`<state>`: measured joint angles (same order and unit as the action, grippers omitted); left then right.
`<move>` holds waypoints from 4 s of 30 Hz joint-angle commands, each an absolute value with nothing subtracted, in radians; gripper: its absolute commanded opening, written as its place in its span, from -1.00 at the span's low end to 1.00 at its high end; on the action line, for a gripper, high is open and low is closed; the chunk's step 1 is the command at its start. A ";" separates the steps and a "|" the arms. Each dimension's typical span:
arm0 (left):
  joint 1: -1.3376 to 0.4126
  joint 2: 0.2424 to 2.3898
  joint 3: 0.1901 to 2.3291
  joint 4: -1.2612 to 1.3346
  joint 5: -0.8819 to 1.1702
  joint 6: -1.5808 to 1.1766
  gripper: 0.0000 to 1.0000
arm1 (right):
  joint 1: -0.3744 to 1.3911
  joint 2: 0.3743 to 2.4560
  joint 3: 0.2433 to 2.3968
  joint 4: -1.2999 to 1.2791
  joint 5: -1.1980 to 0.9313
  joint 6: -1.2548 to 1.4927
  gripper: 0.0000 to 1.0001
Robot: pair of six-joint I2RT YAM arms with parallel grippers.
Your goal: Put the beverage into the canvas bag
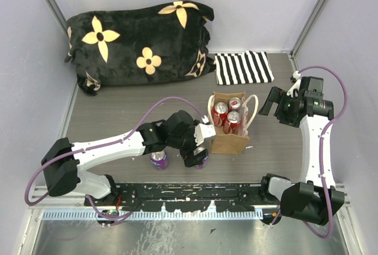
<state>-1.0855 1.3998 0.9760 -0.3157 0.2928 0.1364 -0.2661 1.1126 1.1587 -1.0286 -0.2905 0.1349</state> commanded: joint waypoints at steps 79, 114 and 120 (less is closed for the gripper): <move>-0.937 1.793 1.790 -0.614 0.359 0.190 -0.97 | -0.271 1.092 1.118 -0.995 -0.327 0.141 1.00; -0.952 2.028 1.694 -0.473 0.253 0.158 -0.99 | -0.270 1.105 1.084 -0.981 -0.310 0.130 1.00; -0.952 2.049 1.678 -0.471 0.255 0.152 -1.00 | -0.270 1.110 1.082 -0.975 -0.310 0.129 1.00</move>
<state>-0.9520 2.0312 1.6943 -0.5419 0.2661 0.1528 -0.2661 1.1069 1.0782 -1.0138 -0.3119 0.1379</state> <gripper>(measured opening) 0.689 0.999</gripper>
